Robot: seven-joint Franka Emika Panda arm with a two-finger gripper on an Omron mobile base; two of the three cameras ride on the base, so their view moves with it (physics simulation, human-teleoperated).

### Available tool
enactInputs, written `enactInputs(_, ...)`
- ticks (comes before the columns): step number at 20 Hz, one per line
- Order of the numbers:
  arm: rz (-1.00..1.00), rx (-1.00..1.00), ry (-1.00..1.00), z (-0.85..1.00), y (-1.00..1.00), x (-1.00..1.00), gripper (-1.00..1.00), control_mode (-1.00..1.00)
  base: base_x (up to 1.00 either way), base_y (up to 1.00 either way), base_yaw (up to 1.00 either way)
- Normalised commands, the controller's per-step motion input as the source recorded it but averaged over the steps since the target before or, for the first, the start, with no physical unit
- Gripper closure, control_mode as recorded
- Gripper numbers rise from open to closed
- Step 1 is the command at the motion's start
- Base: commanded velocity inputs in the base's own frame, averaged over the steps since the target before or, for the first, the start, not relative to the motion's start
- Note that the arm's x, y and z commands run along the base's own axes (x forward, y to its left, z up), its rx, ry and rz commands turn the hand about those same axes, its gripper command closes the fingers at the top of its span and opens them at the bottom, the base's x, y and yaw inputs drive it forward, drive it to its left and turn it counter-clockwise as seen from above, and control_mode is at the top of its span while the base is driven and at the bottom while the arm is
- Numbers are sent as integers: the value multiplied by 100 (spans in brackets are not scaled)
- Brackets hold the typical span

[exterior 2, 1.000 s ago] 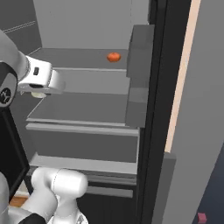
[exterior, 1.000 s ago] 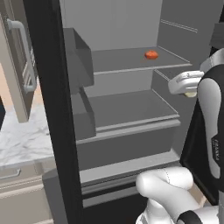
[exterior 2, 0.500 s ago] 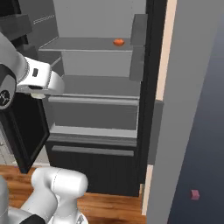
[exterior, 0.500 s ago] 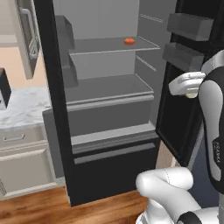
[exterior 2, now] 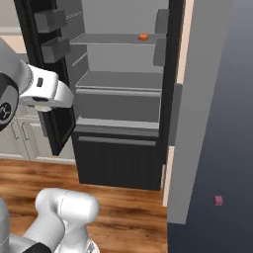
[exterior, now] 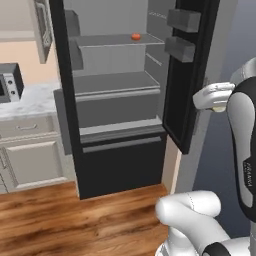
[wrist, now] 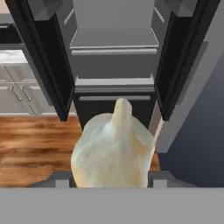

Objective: Retrieve the bottle and the shaker from the cabinet and place them next to the mixing bowl on the counter. Then add garlic from the fridge to the mixing bowl.

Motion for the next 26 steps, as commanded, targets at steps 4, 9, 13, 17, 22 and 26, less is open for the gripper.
enactInputs(4, 0, 0, 0, 0, 0, 0, 100, 100, -78, 76, 3)
enactInputs(9, 0, 0, 0, 0, 0, 0, 100, 100, -50, 100, 0)
enactInputs(13, 0, 0, 0, 0, 0, 0, 100, 100, -21, 100, 0)
enactInputs(17, 0, 0, 0, 0, 0, 0, 100, 100, 16, 100, 0)
enactInputs(22, 0, 0, 0, 0, 0, 0, 100, 100, 88, 100, 0)
enactInputs(26, 0, 0, 0, 0, 0, 0, 100, 100, 100, 100, 2)
